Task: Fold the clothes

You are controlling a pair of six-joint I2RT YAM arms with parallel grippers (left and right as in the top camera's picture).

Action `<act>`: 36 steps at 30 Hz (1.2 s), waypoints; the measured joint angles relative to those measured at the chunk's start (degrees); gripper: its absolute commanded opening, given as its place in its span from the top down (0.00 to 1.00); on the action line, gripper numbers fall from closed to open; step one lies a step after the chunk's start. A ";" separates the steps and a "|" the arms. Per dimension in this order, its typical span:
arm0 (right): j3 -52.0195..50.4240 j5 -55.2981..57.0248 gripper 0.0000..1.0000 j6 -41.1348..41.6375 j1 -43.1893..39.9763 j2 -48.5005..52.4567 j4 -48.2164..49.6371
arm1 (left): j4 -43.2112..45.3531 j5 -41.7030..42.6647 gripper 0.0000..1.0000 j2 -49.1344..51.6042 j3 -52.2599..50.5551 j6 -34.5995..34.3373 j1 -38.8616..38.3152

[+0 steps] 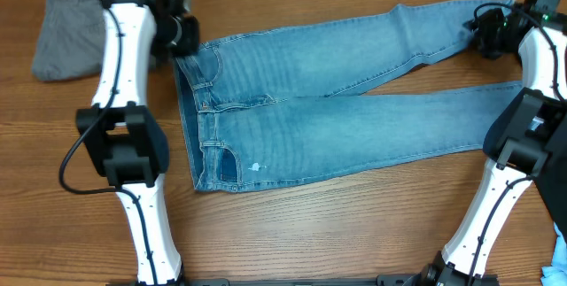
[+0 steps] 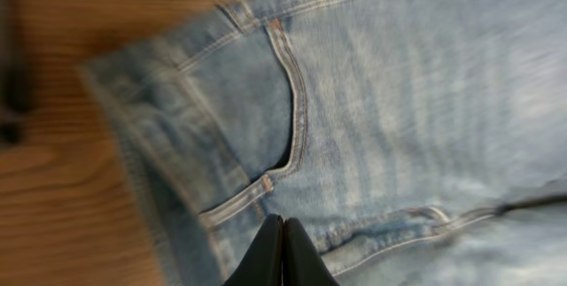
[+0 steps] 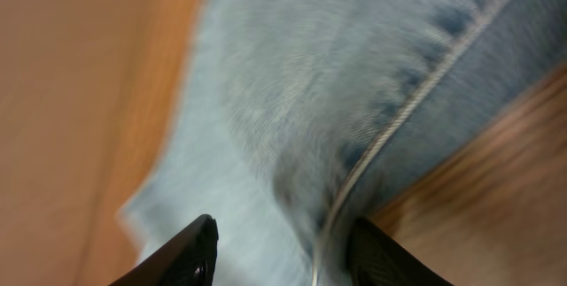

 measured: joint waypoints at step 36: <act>0.79 7.26 0.40 -7.06 9.66 -15.93 -14.86 | 28.26 -6.32 0.86 13.75 7.26 -11.87 9.20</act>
